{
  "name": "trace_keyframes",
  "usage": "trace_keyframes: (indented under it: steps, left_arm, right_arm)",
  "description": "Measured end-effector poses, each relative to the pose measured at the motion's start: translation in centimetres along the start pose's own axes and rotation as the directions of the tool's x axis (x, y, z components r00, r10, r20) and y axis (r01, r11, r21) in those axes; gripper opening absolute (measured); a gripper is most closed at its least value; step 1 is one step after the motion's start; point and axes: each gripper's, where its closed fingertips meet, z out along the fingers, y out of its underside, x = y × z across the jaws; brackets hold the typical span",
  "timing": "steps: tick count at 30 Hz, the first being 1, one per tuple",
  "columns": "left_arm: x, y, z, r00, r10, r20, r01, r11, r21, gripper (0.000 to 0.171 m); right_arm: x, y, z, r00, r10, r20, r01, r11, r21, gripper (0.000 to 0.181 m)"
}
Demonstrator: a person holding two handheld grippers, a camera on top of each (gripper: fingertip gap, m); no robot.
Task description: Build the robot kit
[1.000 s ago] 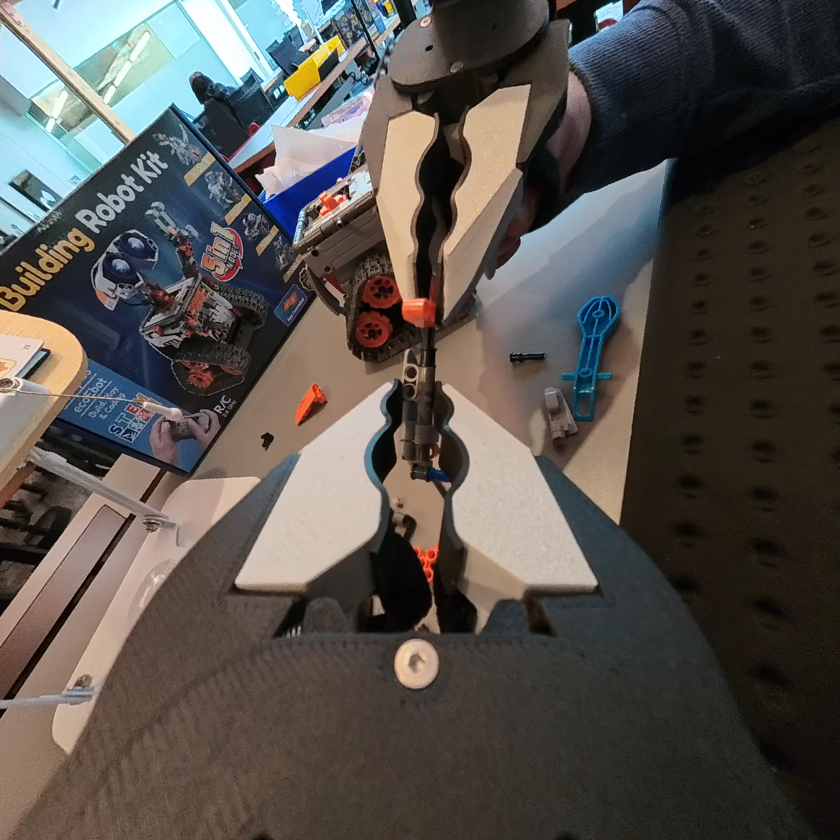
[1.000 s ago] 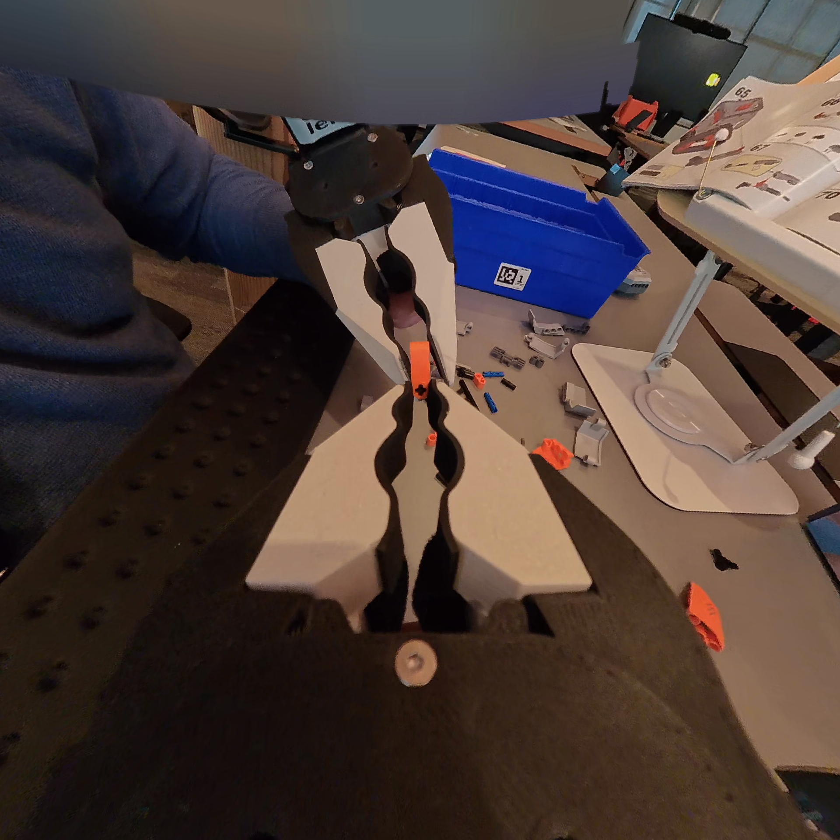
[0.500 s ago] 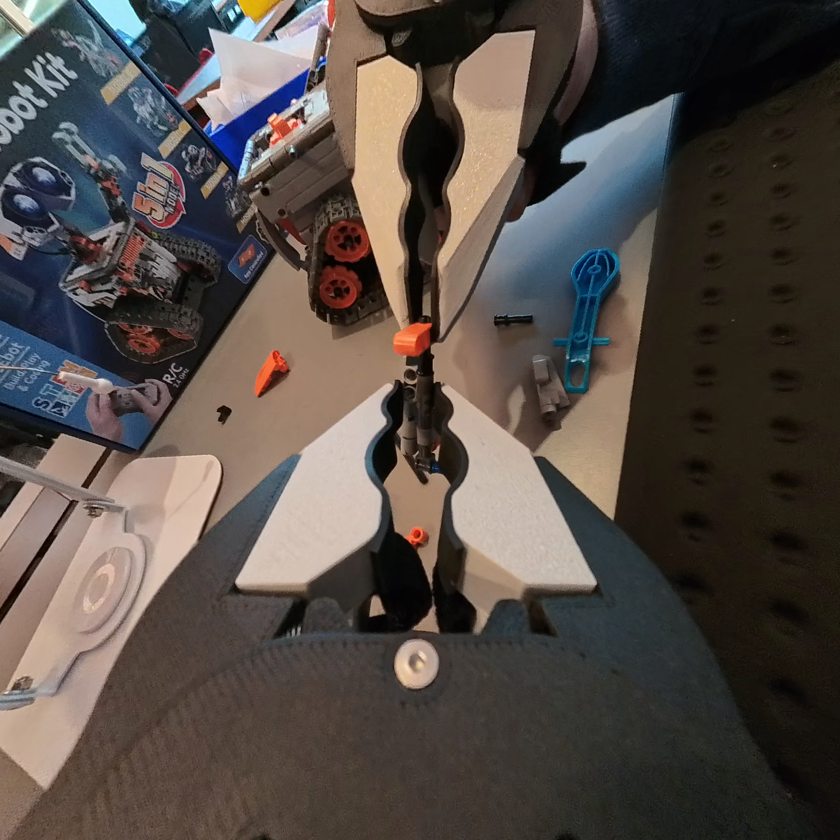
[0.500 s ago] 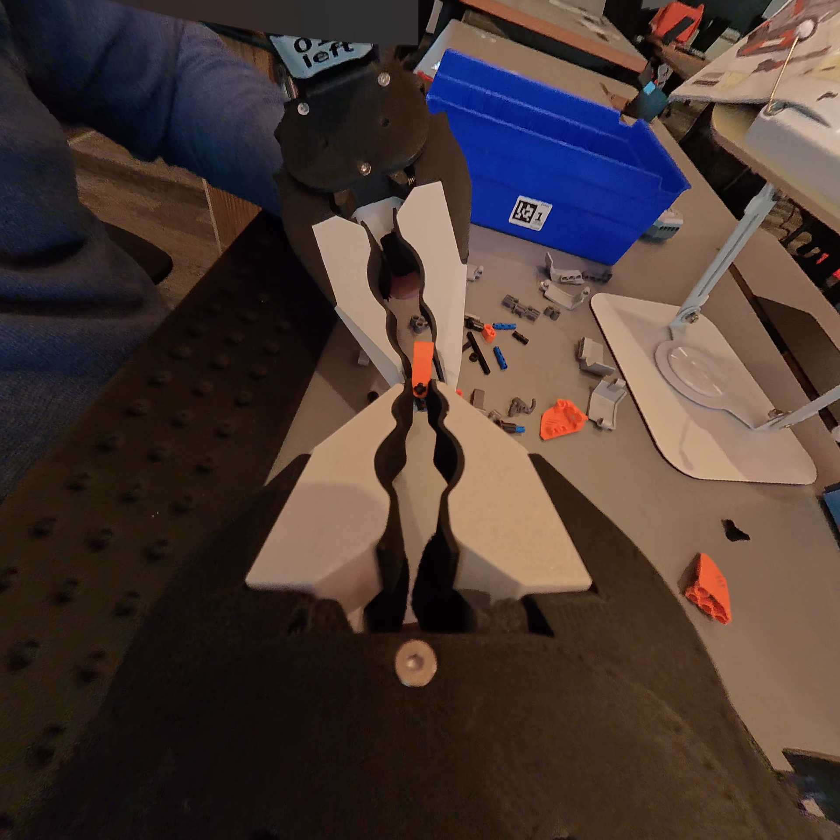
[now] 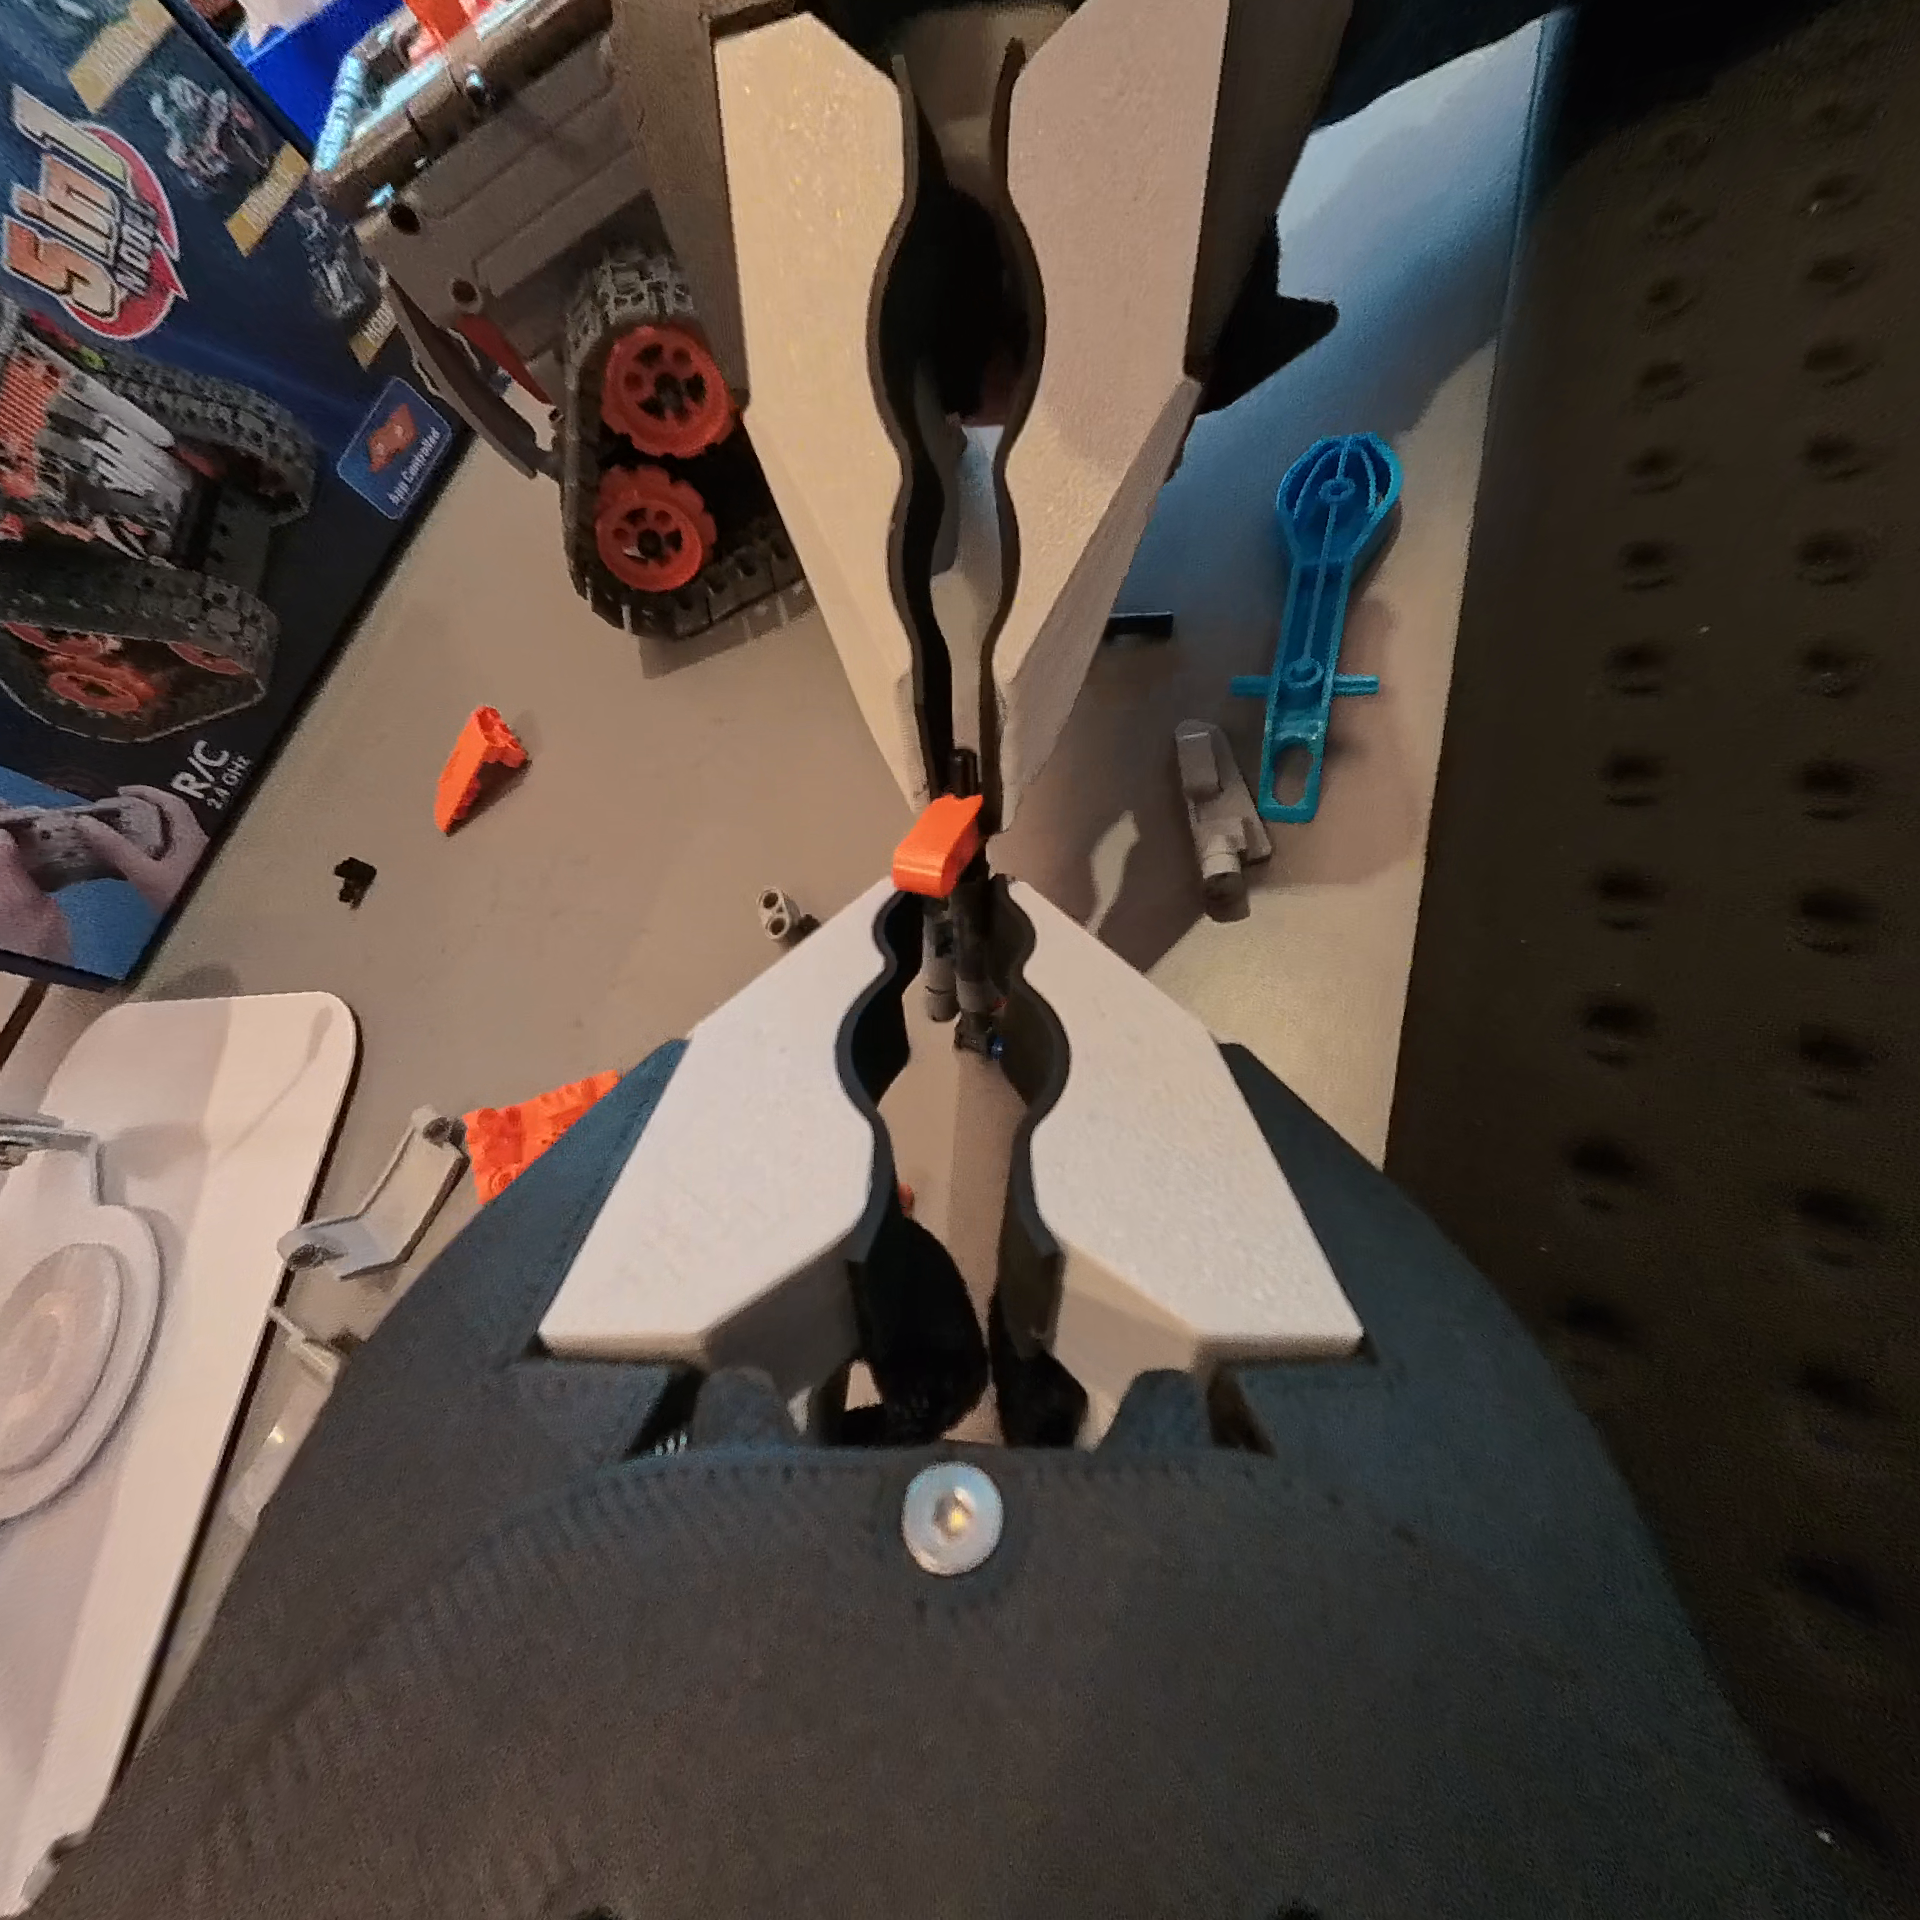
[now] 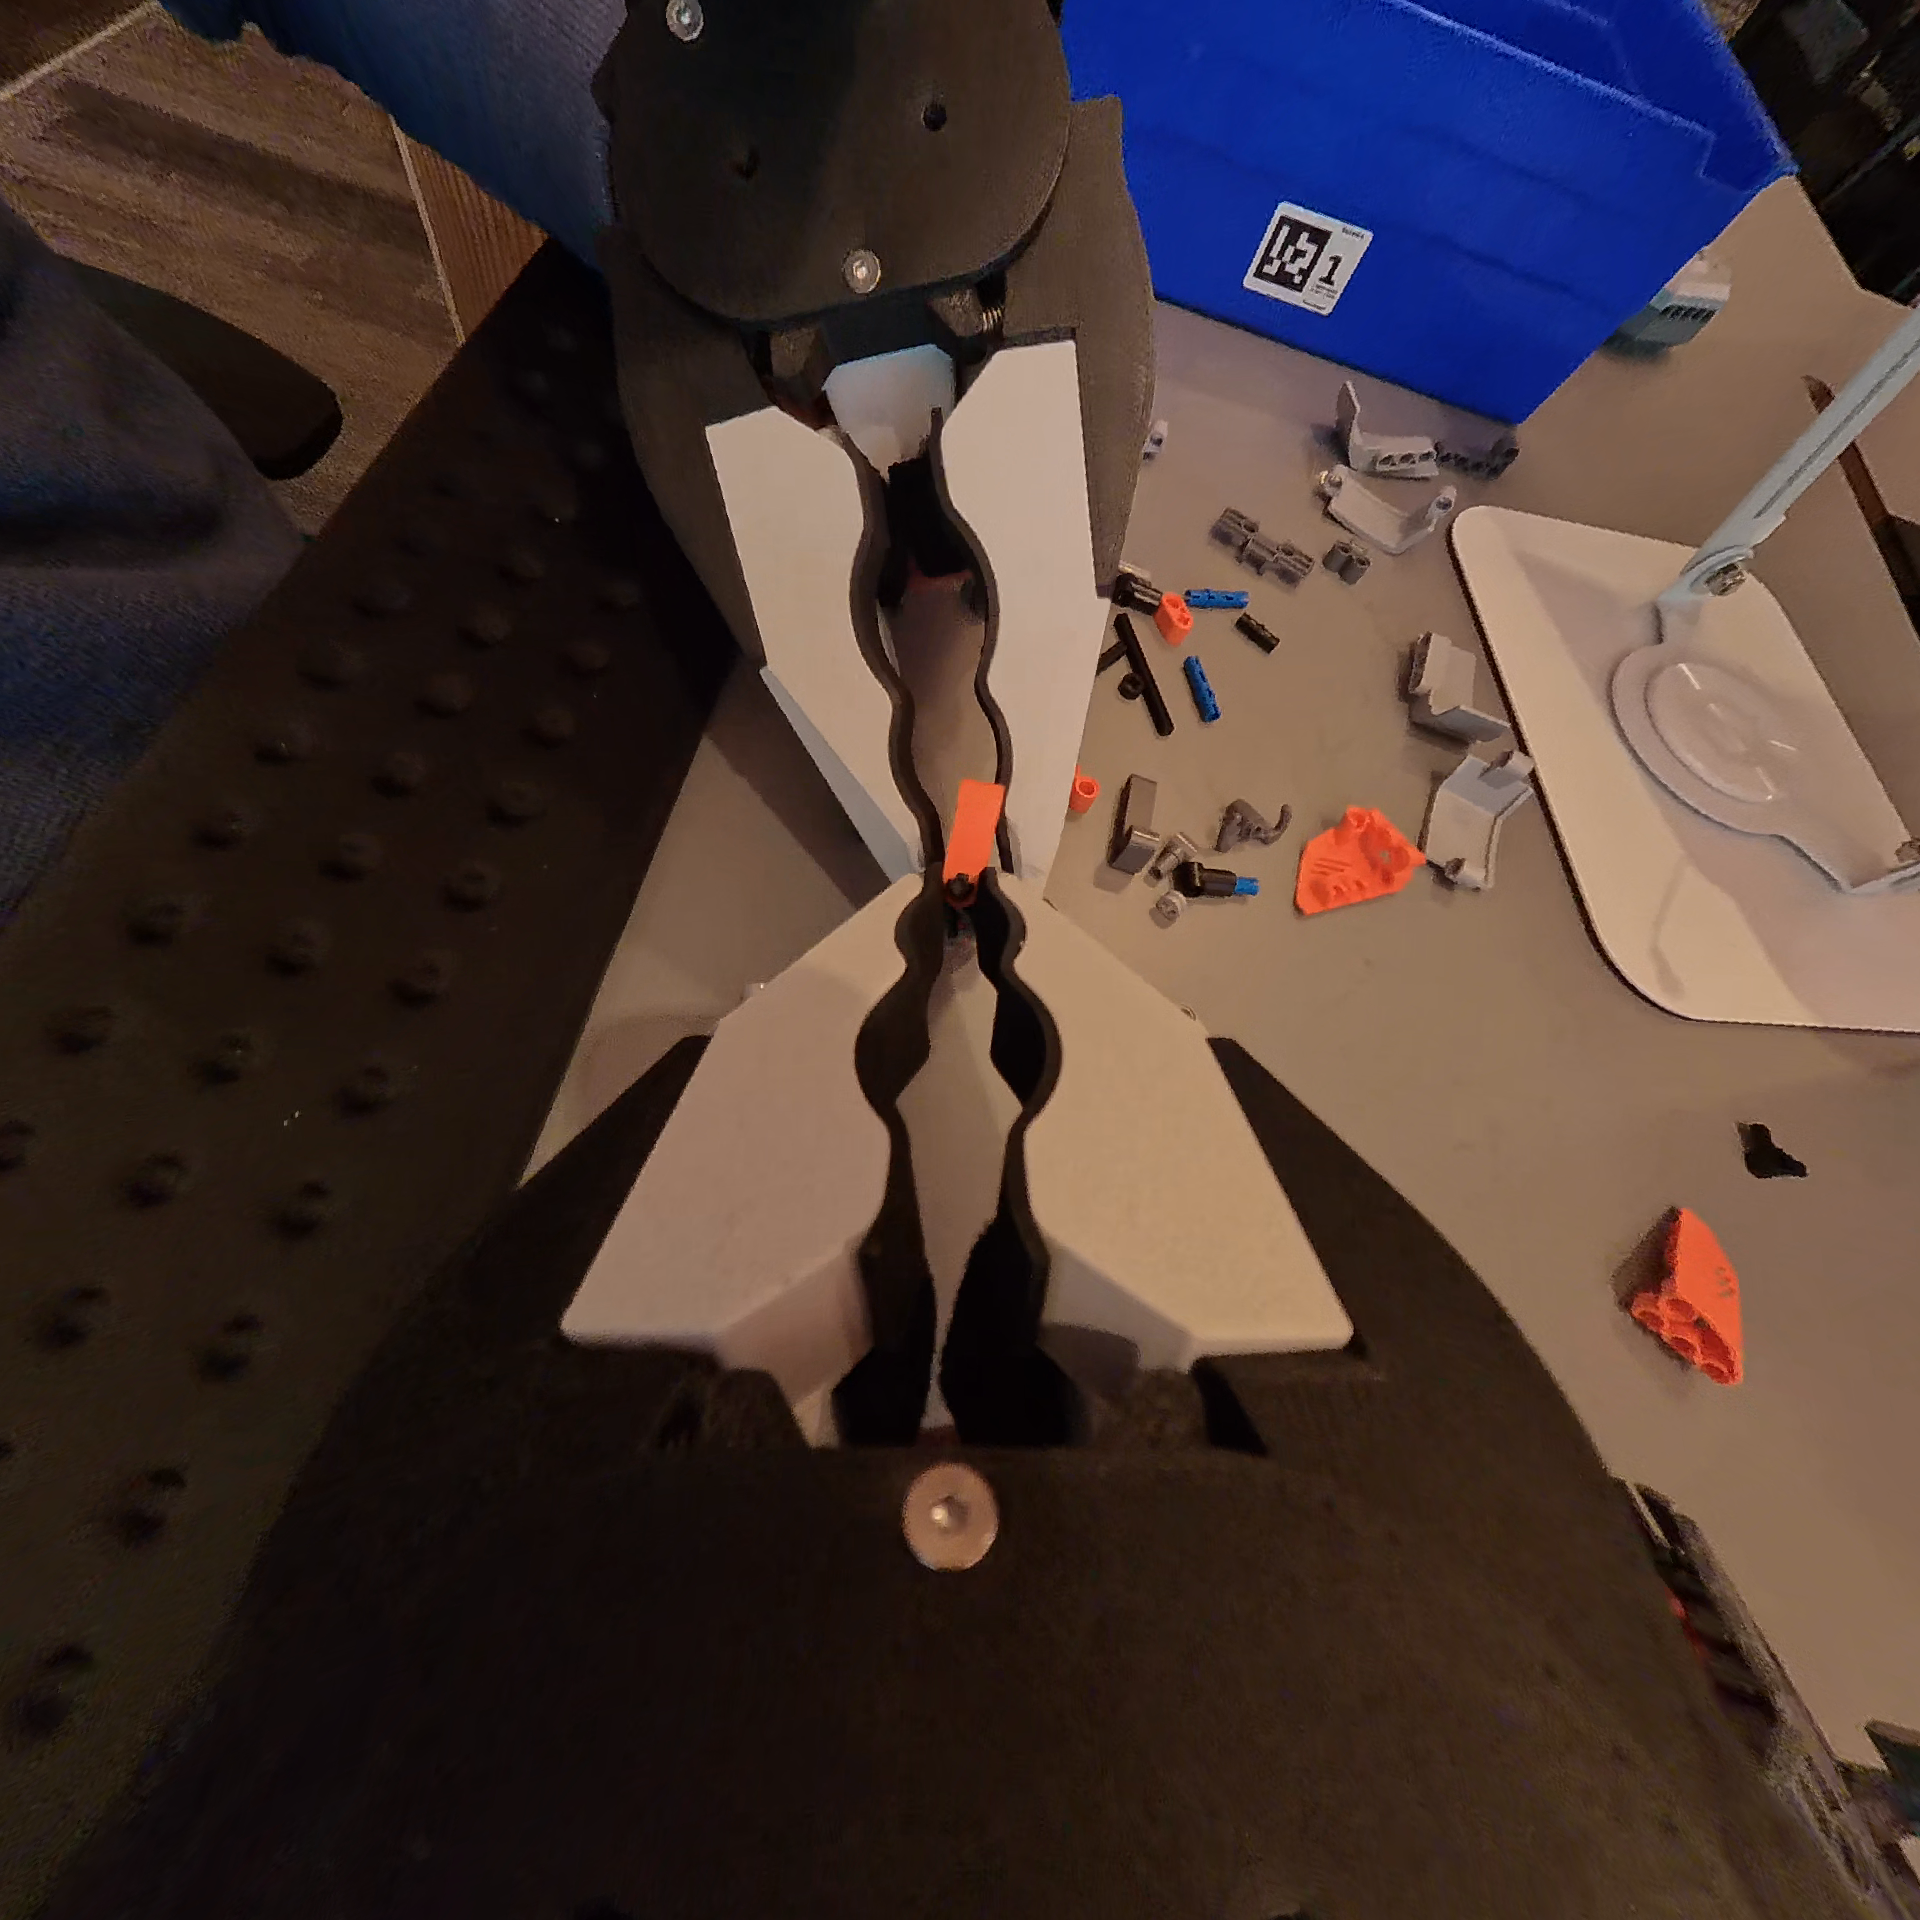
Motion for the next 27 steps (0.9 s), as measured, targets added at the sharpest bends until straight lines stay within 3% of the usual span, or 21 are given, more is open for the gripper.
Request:
trace_keyframes:
  steps: [7, 11, 19, 27]
  left_arm:
    - [0.2, 0.5, 0.3, 1.000, -0.015, -0.022, 0.015, 1.000, -0.024, 0.008]
    - [-0.1, 0.1, 0.3, 0.993, -0.098, -0.068, 0.097, 0.995, -0.011, 0.010]
    - [0.0, -0.1, 0.0, 0.974, -0.189, -0.128, 0.186, 0.982, -0.037, 0.011]
    - [0.1, 0.7, 0.2, 0.974, -0.182, -0.132, 0.171, 0.981, -0.090, 0.011]
  right_arm:
    - [0.0, 0.6, 0.2, 1.000, 0.004, 0.007, -0.004, 1.000, -0.028, 0.004]
    - [0.7, 0.2, -0.4, 0.994, 0.103, 0.018, -0.104, 0.994, 0.021, 0.005]
    - [0.8, 0.7, -1.0, 0.996, 0.091, -0.019, -0.093, 0.993, -0.069, 0.006]
    - [0.4, 2.1, -0.6, 0.995, 0.095, -0.008, -0.095, 0.984, -0.152, 0.004]
